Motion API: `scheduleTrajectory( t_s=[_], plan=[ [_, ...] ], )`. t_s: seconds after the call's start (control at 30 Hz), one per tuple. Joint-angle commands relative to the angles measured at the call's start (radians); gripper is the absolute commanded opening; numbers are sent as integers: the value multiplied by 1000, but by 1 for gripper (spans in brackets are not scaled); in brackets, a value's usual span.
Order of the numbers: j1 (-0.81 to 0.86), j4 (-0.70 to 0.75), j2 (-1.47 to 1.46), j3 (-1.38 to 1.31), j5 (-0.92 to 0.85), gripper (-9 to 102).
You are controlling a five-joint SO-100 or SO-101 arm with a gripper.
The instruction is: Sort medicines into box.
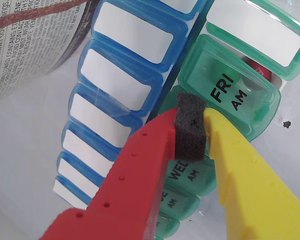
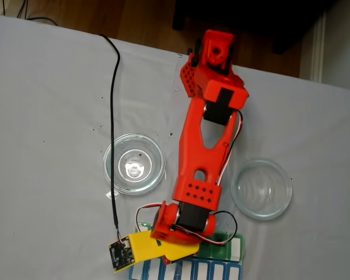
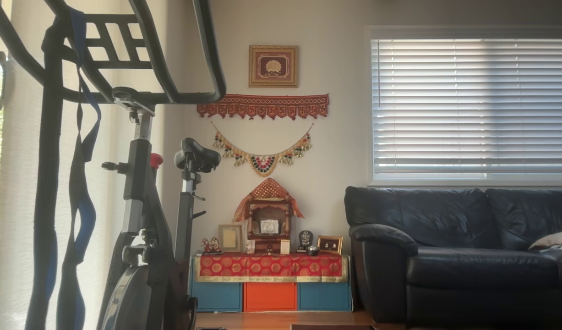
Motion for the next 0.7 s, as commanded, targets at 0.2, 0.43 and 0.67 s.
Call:
scheduleTrajectory(
  t_s=[0.2,0.43,0.67],
  plan=[
    [11,-8,21,-98,-14,1],
    [25,-18,11,-104,-43,1],
    [46,-14,8,-109,-74,1]
  ],
)
